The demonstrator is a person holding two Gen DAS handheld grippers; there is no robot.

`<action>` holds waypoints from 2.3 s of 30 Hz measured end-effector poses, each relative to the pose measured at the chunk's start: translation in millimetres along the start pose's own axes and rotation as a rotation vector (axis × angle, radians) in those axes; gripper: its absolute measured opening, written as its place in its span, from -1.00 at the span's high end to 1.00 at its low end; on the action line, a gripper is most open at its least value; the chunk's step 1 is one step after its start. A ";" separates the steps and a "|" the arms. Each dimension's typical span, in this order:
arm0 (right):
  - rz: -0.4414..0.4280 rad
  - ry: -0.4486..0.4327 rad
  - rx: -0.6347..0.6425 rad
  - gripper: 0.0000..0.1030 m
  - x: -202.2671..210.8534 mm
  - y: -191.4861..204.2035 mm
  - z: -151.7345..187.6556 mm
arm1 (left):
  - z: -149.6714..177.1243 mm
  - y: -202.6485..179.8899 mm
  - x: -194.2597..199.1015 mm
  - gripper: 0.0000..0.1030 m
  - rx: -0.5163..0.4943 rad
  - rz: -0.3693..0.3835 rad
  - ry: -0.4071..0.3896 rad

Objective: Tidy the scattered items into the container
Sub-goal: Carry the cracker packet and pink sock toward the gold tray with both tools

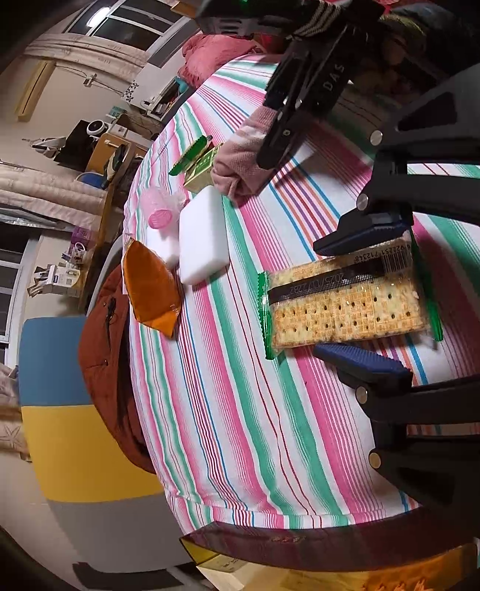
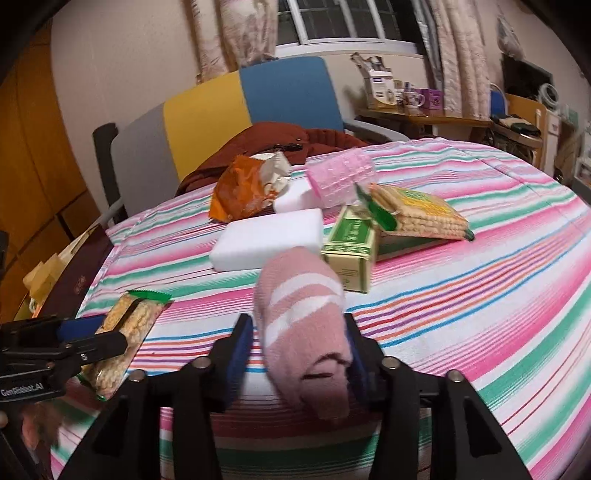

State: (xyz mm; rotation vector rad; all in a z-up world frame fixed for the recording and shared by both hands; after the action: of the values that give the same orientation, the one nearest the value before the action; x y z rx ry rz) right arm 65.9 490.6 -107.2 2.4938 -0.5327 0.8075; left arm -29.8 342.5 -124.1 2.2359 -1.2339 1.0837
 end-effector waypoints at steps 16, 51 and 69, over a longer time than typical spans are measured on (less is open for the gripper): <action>0.089 0.041 0.086 0.18 -15.1 2.8 -8.7 | 4.4 0.9 0.1 0.04 0.013 0.006 -0.042; -0.066 0.082 0.142 0.44 23.1 108.6 51.8 | 65.2 26.7 116.0 0.06 0.073 -0.025 -0.208; -0.198 0.062 0.283 0.44 40.6 214.4 57.6 | 98.5 126.2 197.8 0.06 0.255 -0.220 -0.313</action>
State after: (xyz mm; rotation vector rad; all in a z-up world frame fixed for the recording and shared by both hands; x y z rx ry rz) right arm 17.5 275.8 -57.9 2.7111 -0.1538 0.9316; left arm -27.0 102.1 -40.9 2.7440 -0.9716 0.8711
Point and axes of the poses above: each gripper's, at about its wrist camera, not at the fingertips, and x roughly against the way its jaws point, y to its left, z to its underside, the point moved 9 cm from there along -x, roughly the way its jaws point, and after that the axes turned 8 degrees about -x, right-handed, at the moved point
